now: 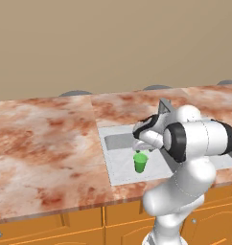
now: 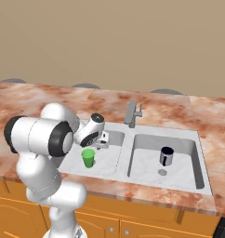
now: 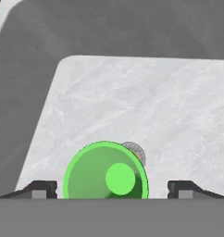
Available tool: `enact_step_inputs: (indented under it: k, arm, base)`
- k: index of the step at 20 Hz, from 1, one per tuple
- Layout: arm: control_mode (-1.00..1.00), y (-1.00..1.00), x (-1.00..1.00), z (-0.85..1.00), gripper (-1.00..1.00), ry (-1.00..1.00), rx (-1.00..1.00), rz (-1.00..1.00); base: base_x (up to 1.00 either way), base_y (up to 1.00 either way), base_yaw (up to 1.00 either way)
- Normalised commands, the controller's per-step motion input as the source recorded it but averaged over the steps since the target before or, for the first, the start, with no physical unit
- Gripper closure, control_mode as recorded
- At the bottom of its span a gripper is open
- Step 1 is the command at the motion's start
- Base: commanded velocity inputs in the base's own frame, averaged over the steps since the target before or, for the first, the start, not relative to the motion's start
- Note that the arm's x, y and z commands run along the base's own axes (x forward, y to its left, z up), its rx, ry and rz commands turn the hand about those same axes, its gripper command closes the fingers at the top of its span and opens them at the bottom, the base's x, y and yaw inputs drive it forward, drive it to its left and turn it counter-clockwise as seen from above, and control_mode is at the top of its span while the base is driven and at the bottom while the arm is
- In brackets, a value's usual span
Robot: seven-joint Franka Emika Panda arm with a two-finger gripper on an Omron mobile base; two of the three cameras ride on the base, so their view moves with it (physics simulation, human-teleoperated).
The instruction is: Move any existing items from the left basin to the right basin for drying. Then move the cup from the counter to the left basin of the sink for washing.
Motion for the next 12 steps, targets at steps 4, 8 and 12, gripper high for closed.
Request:
enact_step_inputs:
  k: [4, 8, 12]
  arm:
    - [-1.00, 0.00, -0.19, 0.81, -1.00, -0.06, -0.01, 0.00]
    - [-1.00, 0.19, -0.27, 0.81, -1.00, 0.00, -0.02, 0.00]
    - [-1.00, 0.84, -0.16, 0.65, -1.00, 0.00, -0.06, 0.00]
  base:
    - [0.00, 0.00, 0.00]
    - [0.00, 0.00, 0.00]
    - [0.00, 0.00, 0.00]
